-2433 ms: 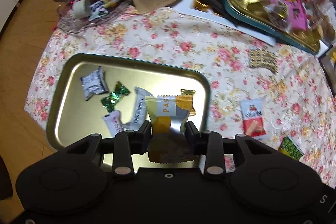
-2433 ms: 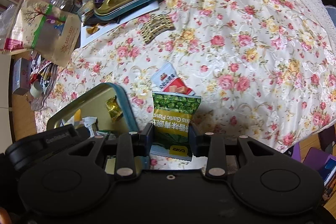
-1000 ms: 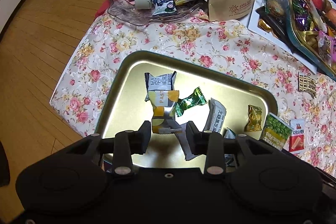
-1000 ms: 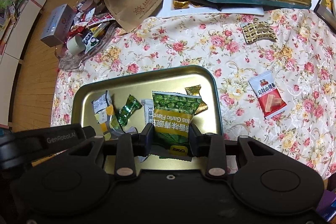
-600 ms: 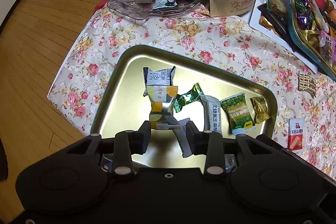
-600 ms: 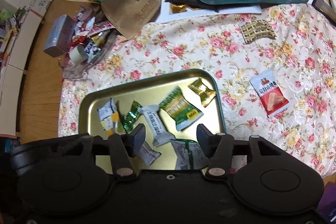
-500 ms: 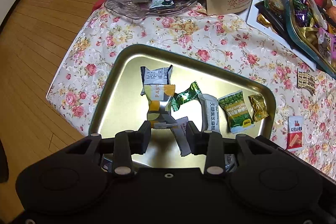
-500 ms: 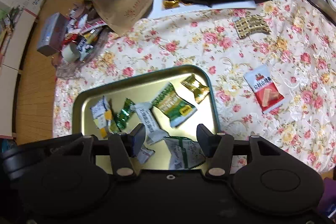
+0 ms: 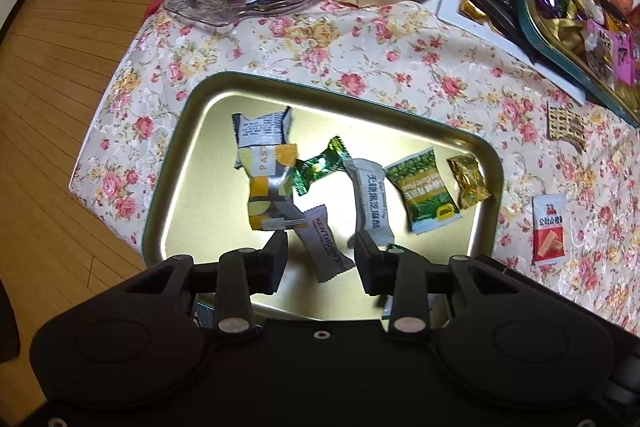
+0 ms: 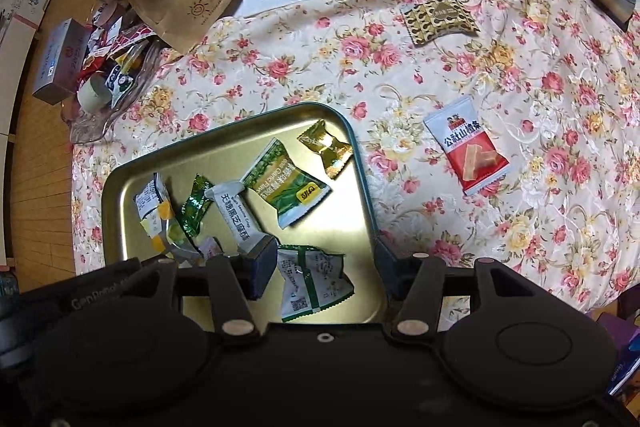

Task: Organize snacks
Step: 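Move the right gripper to the red-white packet and grasp it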

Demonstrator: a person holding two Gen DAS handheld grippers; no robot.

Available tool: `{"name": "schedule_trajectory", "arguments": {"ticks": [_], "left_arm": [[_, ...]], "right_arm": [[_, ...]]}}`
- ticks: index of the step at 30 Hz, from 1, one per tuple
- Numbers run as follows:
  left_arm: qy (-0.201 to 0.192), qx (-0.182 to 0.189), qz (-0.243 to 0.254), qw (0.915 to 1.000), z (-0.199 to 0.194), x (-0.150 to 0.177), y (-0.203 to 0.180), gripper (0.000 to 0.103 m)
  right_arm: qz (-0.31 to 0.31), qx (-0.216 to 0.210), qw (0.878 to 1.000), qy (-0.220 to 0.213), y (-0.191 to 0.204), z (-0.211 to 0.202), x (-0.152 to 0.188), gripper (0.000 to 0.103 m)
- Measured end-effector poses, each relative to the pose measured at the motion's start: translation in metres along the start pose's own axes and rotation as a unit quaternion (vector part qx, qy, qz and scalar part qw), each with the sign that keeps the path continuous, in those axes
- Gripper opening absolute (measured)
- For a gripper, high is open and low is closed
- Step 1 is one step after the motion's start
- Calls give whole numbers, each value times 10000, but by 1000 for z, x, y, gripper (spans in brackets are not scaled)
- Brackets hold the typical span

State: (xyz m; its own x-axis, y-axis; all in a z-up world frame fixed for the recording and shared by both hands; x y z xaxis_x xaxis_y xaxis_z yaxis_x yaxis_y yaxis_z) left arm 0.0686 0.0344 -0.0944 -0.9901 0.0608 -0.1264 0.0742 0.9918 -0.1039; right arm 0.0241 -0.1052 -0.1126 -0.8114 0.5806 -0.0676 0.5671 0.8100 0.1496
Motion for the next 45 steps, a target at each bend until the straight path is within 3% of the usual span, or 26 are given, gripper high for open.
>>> {"name": "schedule_trajectory", "arguments": {"ticks": [13, 27, 45], "left_arm": [[200, 111, 445, 9987, 8, 9, -48, 45], [139, 305, 753, 9966, 2, 9, -92, 45], [66, 411, 749, 9963, 4, -6, -109, 45]], "right_arm": [[370, 32, 9992, 120, -43, -1, -5, 57], [1402, 146, 9900, 45, -126, -9, -30, 57], [657, 523, 9965, 20, -110, 31, -43, 57]]}}
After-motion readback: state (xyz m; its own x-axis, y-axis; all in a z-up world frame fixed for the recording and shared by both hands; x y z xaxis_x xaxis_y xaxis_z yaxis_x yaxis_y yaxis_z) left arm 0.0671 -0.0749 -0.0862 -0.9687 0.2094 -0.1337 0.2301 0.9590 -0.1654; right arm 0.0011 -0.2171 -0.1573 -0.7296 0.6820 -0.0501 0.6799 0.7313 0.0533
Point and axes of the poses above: each gripper's, at about its wrist camera, not at the fingertips, and z roughly the way its jaws point, y to its left, x to its underside, the point moved 7 cm from there along z, roughly the way its jaws point, and after that the axes turned 6 degrees about x, right-handed, at the moved point
